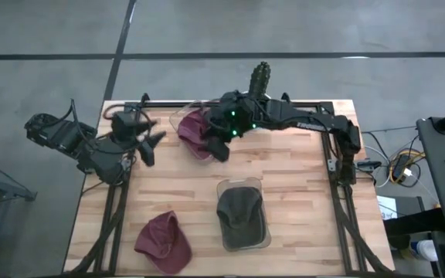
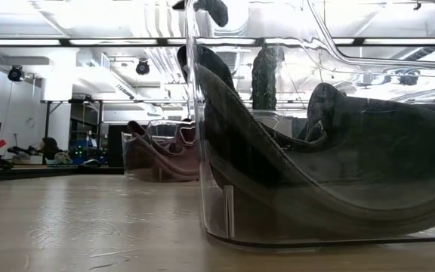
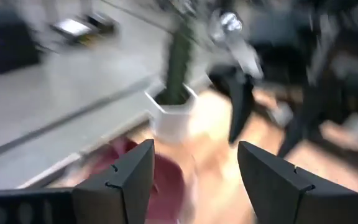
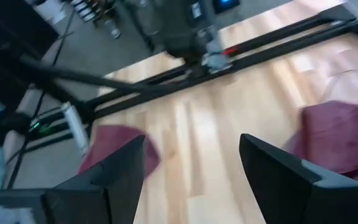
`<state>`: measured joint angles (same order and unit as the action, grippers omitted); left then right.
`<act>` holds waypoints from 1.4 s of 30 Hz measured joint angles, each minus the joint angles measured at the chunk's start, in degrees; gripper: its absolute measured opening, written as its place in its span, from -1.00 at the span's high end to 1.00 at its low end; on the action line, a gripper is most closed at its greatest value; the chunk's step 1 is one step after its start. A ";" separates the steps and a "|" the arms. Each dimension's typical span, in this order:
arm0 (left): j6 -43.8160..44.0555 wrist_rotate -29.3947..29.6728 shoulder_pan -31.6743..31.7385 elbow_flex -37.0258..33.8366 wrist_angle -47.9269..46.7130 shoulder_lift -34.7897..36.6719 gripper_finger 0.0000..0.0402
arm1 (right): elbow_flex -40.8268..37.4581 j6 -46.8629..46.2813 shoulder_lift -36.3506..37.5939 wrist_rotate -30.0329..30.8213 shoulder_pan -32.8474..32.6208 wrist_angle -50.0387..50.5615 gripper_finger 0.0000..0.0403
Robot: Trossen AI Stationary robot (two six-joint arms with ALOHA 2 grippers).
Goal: Pick & Place hat
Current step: Put the red cap into the top transparent bin
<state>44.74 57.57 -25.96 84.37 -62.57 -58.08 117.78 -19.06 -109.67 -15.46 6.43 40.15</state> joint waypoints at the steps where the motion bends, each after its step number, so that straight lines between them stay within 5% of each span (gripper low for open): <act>1: -1.98 -3.72 -0.02 -0.11 0.01 -0.16 -0.11 | -0.03 0.01 0.44 -0.05 -0.89 0.98 -0.23; 12: -15.65 -45.04 0.05 -0.30 0.11 -5.16 -0.11 | -0.04 -0.25 2.56 0.37 -10.25 7.84 -0.12; 21: -24.73 -65.90 0.88 -5.29 0.79 -14.45 -0.11 | -0.11 -2.22 2.56 0.44 -13.78 10.76 -0.12; 36: -37.56 -79.68 1.62 -25.02 23.59 -27.92 -0.11 | -0.24 -3.49 2.56 0.59 -15.34 16.89 -0.12; 42: -38.72 -79.31 1.62 -26.99 29.55 -32.43 -0.11 | -0.24 -3.49 2.56 0.61 -15.28 16.95 -0.12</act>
<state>6.02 -21.74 -24.34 57.39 -33.01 -90.50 117.54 -22.55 -107.11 -14.85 -8.85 57.10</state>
